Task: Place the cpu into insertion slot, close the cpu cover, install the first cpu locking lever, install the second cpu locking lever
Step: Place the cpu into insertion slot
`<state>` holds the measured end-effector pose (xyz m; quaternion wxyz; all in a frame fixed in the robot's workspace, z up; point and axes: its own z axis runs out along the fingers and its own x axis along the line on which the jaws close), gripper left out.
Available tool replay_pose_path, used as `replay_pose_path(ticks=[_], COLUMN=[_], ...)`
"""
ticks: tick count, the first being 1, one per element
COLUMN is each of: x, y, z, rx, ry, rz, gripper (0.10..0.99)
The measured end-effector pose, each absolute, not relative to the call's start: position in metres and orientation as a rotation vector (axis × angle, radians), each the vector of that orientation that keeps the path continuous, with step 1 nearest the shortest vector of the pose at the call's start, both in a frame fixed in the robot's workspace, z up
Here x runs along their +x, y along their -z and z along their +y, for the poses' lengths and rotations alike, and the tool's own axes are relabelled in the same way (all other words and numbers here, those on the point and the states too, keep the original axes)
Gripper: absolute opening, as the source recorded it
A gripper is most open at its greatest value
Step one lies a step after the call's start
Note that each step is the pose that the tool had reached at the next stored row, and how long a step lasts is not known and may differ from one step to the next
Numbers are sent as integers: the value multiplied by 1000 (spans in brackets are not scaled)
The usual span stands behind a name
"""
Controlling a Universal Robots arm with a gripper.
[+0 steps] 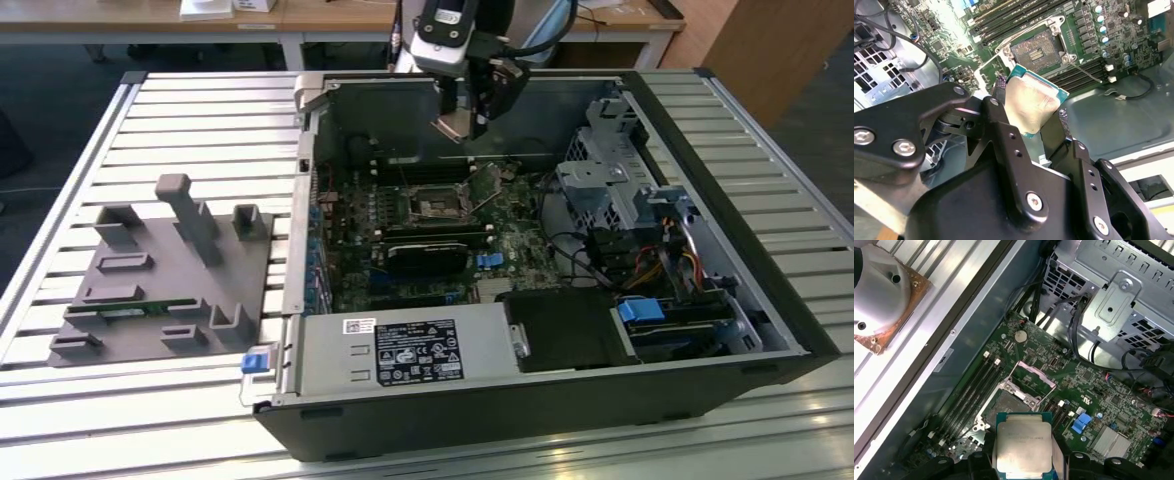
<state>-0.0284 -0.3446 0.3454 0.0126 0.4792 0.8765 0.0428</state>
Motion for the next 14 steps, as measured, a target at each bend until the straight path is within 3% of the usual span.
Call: replay_pose_path(ticks=[14], x=[-29], y=[-345], z=[-345], rx=[1570], ry=[-132], rz=[2686], gripper=[529])
